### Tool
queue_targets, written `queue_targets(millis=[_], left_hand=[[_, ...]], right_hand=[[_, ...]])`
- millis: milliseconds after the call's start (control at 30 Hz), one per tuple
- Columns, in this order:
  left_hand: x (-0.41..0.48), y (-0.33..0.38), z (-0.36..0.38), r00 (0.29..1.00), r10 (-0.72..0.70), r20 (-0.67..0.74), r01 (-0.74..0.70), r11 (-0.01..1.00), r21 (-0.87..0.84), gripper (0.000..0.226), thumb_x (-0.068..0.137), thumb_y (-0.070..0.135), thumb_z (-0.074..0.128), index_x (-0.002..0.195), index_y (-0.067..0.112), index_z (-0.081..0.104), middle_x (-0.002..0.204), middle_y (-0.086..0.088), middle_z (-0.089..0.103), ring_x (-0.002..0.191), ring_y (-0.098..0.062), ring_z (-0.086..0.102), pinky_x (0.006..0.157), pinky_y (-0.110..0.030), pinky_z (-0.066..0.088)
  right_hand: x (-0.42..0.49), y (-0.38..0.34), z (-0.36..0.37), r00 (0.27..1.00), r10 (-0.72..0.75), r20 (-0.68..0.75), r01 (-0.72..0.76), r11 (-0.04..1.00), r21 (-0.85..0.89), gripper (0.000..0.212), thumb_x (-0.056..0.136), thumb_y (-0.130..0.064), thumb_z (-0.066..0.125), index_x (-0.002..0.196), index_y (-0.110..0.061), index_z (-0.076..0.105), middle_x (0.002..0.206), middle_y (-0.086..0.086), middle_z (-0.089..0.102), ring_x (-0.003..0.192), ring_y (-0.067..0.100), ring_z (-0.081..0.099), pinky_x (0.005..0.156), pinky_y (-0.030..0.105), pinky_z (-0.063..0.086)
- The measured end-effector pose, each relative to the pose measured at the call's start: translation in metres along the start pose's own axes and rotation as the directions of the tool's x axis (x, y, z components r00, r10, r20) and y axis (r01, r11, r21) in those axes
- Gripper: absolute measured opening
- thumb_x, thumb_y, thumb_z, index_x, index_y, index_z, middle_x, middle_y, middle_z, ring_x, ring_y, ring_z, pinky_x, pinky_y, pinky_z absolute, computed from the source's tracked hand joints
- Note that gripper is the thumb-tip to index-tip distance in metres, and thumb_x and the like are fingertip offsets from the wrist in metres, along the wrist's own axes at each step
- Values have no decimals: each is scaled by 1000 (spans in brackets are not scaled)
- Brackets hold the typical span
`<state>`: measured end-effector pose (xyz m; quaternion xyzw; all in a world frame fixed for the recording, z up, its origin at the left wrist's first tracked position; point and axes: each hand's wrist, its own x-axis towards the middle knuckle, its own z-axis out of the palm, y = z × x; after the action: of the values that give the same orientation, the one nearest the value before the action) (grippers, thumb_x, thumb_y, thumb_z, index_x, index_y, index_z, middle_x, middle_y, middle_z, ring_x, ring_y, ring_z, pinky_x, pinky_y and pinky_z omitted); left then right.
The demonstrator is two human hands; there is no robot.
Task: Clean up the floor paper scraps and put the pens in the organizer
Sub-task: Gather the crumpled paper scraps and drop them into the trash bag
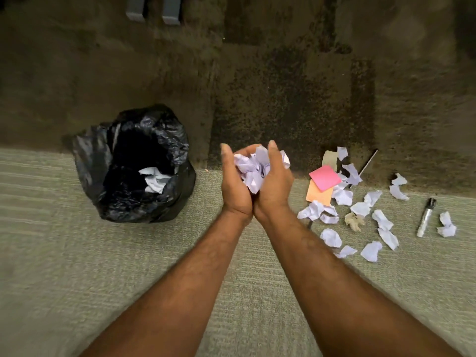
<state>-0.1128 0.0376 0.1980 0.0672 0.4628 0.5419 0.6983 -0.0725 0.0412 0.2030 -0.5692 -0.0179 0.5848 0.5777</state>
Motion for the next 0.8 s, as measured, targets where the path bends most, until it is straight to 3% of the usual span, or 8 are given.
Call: queue_targets(millis=[100,167,233,300,367,500,600,800], left_hand=[[3,39,-22,975,172,-142,-153,979,137,45,104,35,35,99,3,67,91,-10,72,85,-20,69,76,-27,55],[6,67,-40,924,288,-251,-228,943,243,30,100,10,40,102,-1,68,94,-11,72,83,-15,70,73,-23,55],[10,94,-59,868,346,-357,-256,927,276,26,96,5,44,103,-5,67,89,-12,71,76,-13,69,67,-23,55],[15,116,-82,835,343,-431,-269,936,226,21,94,14,52,94,2,69,80,-9,70,69,-14,68,66,-28,54],[20,132,-109,839,333,-431,-262,941,217,26,88,37,59,89,14,70,88,-7,71,81,-18,69,77,-36,54],[14,148,-162,825,389,-409,-246,900,361,74,76,67,54,134,21,58,133,4,62,125,-11,56,112,-39,40],[6,147,-185,872,324,-366,-159,896,415,92,74,76,50,145,18,47,147,-3,51,137,-19,47,117,-44,32],[-11,123,-181,835,319,-449,-52,857,512,66,96,63,35,147,21,44,150,1,44,135,-14,43,115,-42,32]], right_hand=[[-11,20,42,999,11,39,-6,993,-119,5,89,-5,60,85,-6,61,74,7,63,66,16,61,64,31,50],[-20,38,70,994,26,108,-2,978,-210,4,90,-5,60,90,-7,62,78,7,64,72,18,62,67,34,51],[-24,56,96,985,60,164,-15,964,-265,9,91,-10,61,84,-13,65,80,6,68,76,20,65,72,38,54],[-28,74,120,963,133,236,-56,949,-309,12,90,-19,61,89,-10,68,93,13,73,86,29,69,82,46,56],[-29,90,137,930,194,311,-67,925,-375,33,86,-35,61,104,-9,69,104,12,74,93,27,70,85,45,55],[-26,103,139,926,165,340,94,770,-631,58,82,-59,60,125,-20,62,128,0,64,119,17,59,106,43,45],[-17,94,114,942,139,306,111,732,-673,48,89,-53,62,124,-19,63,128,1,62,119,16,58,107,43,45],[-1,52,18,960,126,251,128,602,-788,50,91,-45,63,132,-16,56,130,1,59,119,17,55,103,35,44]])
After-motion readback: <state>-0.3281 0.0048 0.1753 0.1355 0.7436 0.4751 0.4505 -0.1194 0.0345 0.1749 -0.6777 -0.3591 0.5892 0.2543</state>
